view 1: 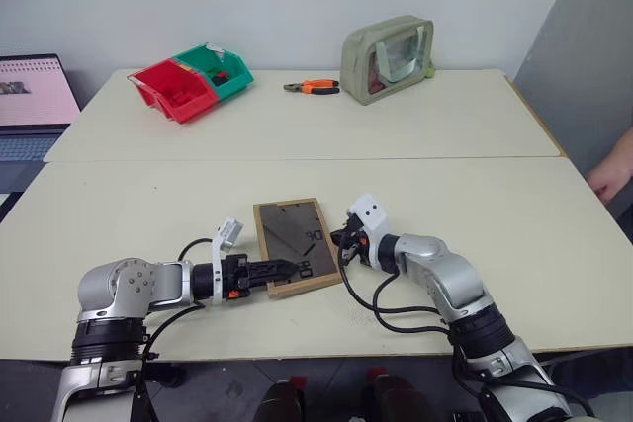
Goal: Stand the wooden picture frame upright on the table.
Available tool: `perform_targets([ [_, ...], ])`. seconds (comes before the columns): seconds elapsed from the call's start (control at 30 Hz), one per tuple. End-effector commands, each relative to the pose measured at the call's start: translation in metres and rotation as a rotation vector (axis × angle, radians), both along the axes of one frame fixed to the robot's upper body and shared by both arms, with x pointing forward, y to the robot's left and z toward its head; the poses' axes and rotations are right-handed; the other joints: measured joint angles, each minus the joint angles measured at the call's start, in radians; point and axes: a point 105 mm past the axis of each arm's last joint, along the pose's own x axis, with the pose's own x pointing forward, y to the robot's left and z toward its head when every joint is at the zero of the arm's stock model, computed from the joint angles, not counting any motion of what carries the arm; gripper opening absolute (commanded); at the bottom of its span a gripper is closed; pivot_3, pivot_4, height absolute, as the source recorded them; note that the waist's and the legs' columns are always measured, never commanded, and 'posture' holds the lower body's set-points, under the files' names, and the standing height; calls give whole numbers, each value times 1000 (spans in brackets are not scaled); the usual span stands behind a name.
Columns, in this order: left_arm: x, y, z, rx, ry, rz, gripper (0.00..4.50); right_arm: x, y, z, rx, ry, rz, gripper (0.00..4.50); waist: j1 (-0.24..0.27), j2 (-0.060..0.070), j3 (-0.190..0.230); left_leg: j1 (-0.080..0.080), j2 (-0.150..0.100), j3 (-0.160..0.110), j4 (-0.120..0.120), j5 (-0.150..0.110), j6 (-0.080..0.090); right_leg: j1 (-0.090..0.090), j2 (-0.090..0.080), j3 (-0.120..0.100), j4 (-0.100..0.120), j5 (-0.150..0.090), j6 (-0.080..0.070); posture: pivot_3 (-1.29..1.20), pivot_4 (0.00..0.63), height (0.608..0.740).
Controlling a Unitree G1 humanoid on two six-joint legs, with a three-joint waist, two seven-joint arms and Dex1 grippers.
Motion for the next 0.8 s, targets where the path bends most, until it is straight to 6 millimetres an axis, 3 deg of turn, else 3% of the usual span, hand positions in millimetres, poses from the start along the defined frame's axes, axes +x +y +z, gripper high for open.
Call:
perform_targets([
  [0.03,11,1,16,-3,-107,32,1524,8,-13,21,24,-84,-58,0,0,0,0,0,0,0,0,0,0,0,0,0,0,0,0,0,150,740],
  [0.17,34,3,46,29,-254,94,1291,17,-48,40,35,-124,-126,0,6,-1,1,-1,0,-1,0,0,0,0,0,0,0,0,0,0,150,740],
  [0.27,43,3,76,37,-388,97,1291,17,-67,64,99,-113,-107,454,7,-2,1,-1,0,0,1,0,0,0,0,0,-1,0,1,0,150,740],
  [0.4,48,1,102,117,-551,50,1291,1,-69,114,271,-56,89,1320,-2,-3,4,-3,0,1,0,0,0,-2,0,0,-1,1,-1,0,150,740],
  [0.57,54,-3,116,192,-668,-2,1291,-5,-49,161,342,-111,268,2450,-9,-3,5,-1,-1,1,-3,0,0,-2,2,0,-3,0,-2,0,150,740],
  [0.8,57,-9,128,203,-732,-57,1291,6,-6,187,360,-191,357,4062,-7,-3,5,-5,-1,2,-2,0,0,-6,2,0,-1,0,-3,0,150,740],
])
